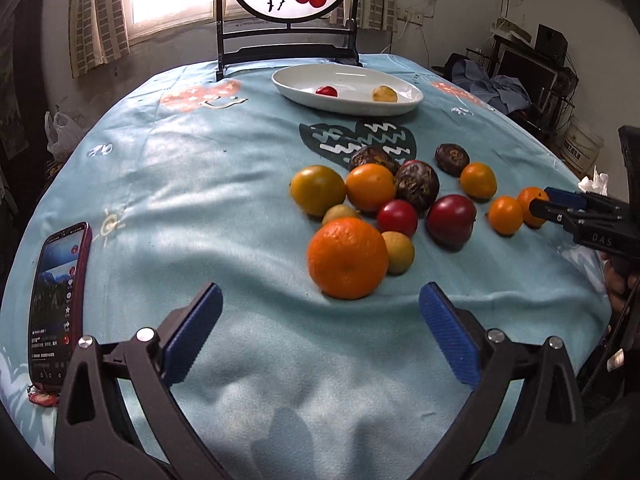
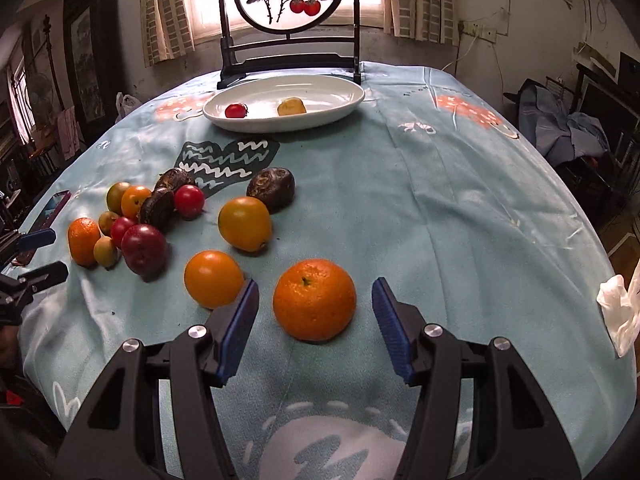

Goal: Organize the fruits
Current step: 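Grasp the large orange with the right tool while the left tool grasps a tangerine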

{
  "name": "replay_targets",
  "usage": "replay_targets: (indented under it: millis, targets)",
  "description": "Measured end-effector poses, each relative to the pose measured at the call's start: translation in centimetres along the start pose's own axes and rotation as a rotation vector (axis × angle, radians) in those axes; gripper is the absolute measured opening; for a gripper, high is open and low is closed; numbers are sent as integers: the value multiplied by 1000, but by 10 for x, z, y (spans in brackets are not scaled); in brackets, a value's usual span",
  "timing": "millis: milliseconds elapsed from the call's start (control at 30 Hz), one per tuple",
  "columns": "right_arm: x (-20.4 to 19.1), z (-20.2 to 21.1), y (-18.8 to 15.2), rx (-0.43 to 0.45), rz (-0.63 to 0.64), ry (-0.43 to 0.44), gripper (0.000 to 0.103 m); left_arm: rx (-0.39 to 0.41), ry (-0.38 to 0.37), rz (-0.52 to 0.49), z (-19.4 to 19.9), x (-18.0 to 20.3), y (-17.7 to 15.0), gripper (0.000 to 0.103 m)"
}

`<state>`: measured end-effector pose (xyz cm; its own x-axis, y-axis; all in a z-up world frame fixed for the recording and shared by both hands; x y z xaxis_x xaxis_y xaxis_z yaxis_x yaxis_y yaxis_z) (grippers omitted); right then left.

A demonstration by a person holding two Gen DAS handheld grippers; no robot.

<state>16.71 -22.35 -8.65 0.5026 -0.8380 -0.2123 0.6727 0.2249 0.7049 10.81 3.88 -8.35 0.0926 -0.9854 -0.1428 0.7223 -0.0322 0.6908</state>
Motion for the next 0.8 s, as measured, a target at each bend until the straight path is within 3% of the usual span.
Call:
replay_targets:
  millis: [333,433,600,800]
  targets:
    - [1,-8,-1,-33,8,-16,58,1,-36,26,-1,-3,-1,100]
    - [1,-11,-2,-50,8,-13,46,0,-36,31,-1,-3,-1,100]
    - [3,-8,-2,-29,-8,-4,44,-5,-67,24,-2,-1,4,99]
    - [4,-7,-3,-26,-30,22,44,7,-79,12,-4,2,23,86]
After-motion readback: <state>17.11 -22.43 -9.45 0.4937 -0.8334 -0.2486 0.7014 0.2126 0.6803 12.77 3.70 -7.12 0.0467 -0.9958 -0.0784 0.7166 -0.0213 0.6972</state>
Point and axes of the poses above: each gripper's, at about its wrist camera, not at the fingertips, and z roughly against the way its jaws point, x to its right, y to its top, the point moved 5 cm from there along -z, roughly the way its jaws point, and after that the axes turned 15 degrees about y, right-handed, at the moved point
